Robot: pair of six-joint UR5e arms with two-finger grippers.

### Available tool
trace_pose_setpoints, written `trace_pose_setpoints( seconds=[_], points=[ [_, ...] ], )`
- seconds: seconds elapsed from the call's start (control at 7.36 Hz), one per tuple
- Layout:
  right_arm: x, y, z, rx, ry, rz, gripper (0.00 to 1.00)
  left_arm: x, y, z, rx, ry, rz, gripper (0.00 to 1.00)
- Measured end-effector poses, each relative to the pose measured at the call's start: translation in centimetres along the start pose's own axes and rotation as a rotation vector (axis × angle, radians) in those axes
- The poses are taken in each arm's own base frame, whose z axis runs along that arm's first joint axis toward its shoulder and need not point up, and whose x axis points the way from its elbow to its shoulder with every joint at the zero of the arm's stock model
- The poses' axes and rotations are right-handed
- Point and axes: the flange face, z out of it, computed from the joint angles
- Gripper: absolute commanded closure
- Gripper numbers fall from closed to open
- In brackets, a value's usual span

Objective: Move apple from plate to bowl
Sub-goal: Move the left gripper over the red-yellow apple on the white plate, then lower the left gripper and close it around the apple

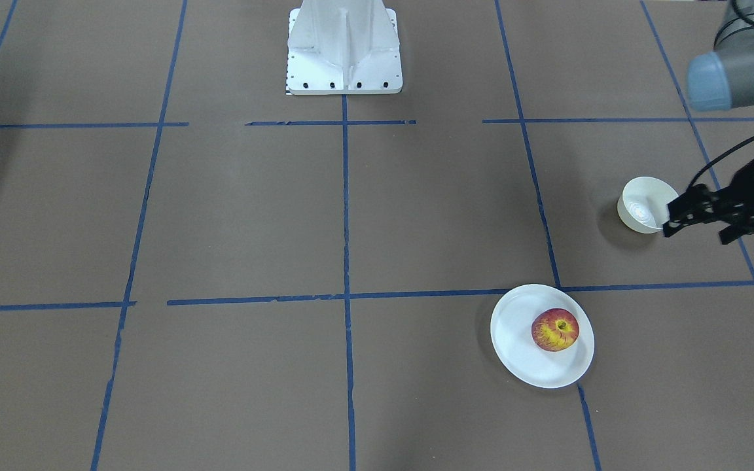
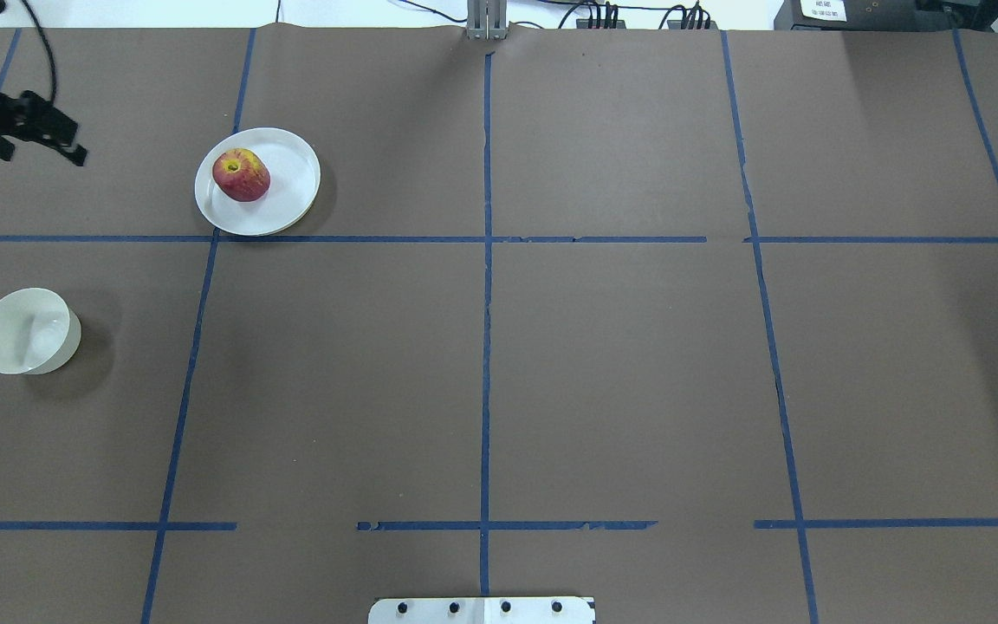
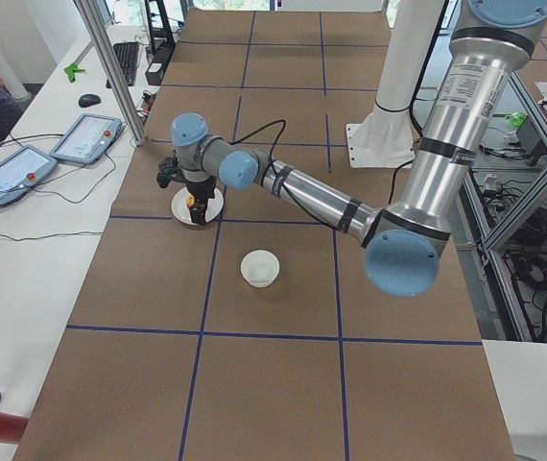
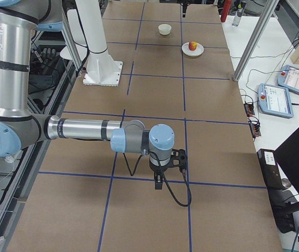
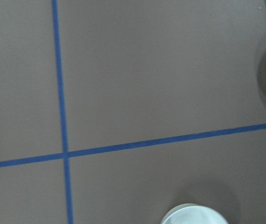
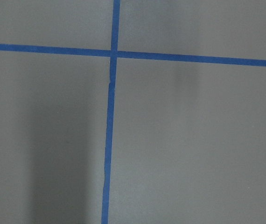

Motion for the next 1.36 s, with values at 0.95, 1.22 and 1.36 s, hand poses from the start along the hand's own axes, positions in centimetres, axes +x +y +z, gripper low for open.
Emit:
trace_pose_setpoints(
  seconds=[0.95, 1.22, 1.36],
  points=[
    [0.0, 0.0, 0.0, 0.0, 0.0, 0.0, 0.0, 8.0, -7.1, 11.3, 0.15, -0.093, -0.161, 0.0],
    [0.0, 0.0, 0.0, 0.0, 0.0, 0.0, 0.0, 9.1, -7.8, 12.6, 0.147, -0.1, -0.166, 0.0],
    [0.0, 0.0, 0.0, 0.0, 0.0, 0.0, 0.0, 9.5, -7.9, 13.4, 0.136, -0.104, -0.165, 0.0]
  ],
)
